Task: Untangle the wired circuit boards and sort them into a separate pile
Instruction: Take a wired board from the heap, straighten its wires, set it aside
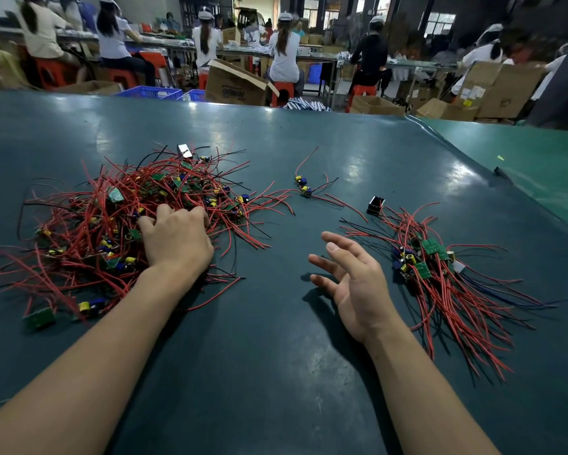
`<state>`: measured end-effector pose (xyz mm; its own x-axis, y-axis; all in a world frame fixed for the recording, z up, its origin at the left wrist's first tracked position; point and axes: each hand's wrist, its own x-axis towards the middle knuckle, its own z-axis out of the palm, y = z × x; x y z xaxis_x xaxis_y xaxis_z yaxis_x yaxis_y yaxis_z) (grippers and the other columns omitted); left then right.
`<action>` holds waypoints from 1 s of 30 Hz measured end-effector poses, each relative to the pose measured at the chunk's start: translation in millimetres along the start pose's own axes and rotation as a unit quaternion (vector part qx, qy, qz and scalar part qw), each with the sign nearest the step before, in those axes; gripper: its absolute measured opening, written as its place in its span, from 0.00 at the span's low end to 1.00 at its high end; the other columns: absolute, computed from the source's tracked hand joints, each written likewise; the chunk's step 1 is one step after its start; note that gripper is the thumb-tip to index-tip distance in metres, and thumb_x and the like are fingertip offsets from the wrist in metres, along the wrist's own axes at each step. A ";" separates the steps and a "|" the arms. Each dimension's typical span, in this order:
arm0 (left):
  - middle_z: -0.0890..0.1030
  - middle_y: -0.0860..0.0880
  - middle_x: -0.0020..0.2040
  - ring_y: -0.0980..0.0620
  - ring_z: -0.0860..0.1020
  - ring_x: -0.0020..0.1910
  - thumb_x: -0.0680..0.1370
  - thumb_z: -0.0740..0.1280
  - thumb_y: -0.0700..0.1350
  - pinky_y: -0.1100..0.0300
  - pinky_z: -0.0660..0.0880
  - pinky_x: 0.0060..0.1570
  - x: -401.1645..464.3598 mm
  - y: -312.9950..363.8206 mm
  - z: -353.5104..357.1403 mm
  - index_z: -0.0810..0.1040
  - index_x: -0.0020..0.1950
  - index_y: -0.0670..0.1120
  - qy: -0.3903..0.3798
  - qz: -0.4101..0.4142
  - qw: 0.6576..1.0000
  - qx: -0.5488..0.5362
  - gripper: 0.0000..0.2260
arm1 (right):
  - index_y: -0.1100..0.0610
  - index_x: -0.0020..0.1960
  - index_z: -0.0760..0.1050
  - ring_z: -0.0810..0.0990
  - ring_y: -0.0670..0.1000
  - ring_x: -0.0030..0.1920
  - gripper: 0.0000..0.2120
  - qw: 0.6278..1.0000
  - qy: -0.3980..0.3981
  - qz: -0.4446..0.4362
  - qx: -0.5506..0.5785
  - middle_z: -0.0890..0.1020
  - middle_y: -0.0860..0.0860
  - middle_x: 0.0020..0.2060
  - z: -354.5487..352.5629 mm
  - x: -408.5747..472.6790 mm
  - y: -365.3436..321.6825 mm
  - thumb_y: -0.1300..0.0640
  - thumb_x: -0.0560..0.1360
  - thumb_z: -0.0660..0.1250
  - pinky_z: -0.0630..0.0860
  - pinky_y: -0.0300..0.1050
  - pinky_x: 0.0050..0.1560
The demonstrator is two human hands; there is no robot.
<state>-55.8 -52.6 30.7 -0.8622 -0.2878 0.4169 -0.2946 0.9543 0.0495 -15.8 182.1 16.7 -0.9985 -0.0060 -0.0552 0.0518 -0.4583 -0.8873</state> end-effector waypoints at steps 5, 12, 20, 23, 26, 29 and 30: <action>0.82 0.40 0.50 0.38 0.74 0.53 0.75 0.71 0.43 0.47 0.70 0.52 -8.4 9.6 -31.9 0.81 0.58 0.43 0.155 -0.010 0.962 -0.224 0.12 | 0.56 0.51 0.81 0.83 0.51 0.43 0.07 1.000 0.002 0.004 -0.001 0.84 0.48 0.42 -1.9 2.2 0.7 0.63 0.78 0.65 0.78 0.41 0.34; 0.78 0.42 0.50 0.49 0.77 0.47 0.72 0.68 0.30 0.69 0.72 0.52 -60.6 82.6 -47.8 0.79 0.54 0.36 0.277 0.161 0.831 -0.455 0.12 | 0.63 0.54 0.79 0.79 0.49 0.32 0.13 0.999 -0.042 0.010 -0.030 0.84 0.55 0.39 2.0 2.9 3.7 0.55 0.79 0.63 0.75 0.37 0.31; 0.85 0.49 0.40 0.51 0.84 0.39 0.73 0.73 0.34 0.56 0.80 0.41 -84.6 104.8 -8.5 0.80 0.45 0.45 -0.049 -0.039 0.706 -0.705 0.07 | 0.56 0.50 0.81 0.82 0.54 0.36 0.09 0.998 -0.010 -0.047 -0.040 0.84 0.54 0.41 -2.7 1.6 8.1 0.67 0.77 0.66 0.80 0.45 0.33; 0.85 0.40 0.42 0.37 0.83 0.44 0.72 0.74 0.34 0.35 0.80 0.46 -79.5 103.8 -8.2 0.83 0.44 0.42 -0.115 -0.101 0.629 -0.762 0.04 | 0.54 0.51 0.81 0.82 0.52 0.35 0.07 0.996 -0.004 -0.065 -0.067 0.84 0.55 0.43 -1.5 -0.8 8.2 0.64 0.76 0.70 0.79 0.44 0.29; 0.85 0.37 0.45 0.35 0.83 0.47 0.71 0.75 0.37 0.35 0.79 0.48 -76.9 101.2 -9.8 0.85 0.45 0.40 -0.158 -0.120 0.568 -0.799 0.05 | 0.55 0.46 0.81 0.82 0.48 0.33 0.01 0.989 0.041 -0.104 -0.100 0.84 0.49 0.37 -2.0 0.5 9.4 0.60 0.75 0.72 0.78 0.42 0.27; 0.86 0.42 0.43 0.48 0.83 0.40 0.70 0.74 0.39 0.54 0.81 0.40 -76.2 97.9 -10.7 0.86 0.44 0.45 -0.170 -0.098 0.557 -0.807 0.04 | 0.58 0.45 0.80 0.82 0.49 0.31 0.03 0.982 0.074 -0.118 -0.127 0.84 0.49 0.35 -2.4 1.4 8.9 0.59 0.76 0.71 0.76 0.41 0.25; 0.86 0.43 0.43 0.50 0.83 0.39 0.72 0.73 0.38 0.56 0.80 0.40 -76.1 97.5 -10.2 0.86 0.43 0.45 -0.166 -0.093 0.562 -0.805 0.04 | 0.59 0.46 0.79 0.82 0.50 0.30 0.03 0.983 0.078 -0.112 -0.120 0.84 0.50 0.35 -2.0 1.4 8.3 0.60 0.77 0.70 0.76 0.41 0.25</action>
<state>-14.7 63.2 13.0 -0.9864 -0.1380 0.0893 0.1315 -0.3366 0.9324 -16.8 180.0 8.3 -0.9713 0.2156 0.1008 -0.1468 -0.2090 -0.9668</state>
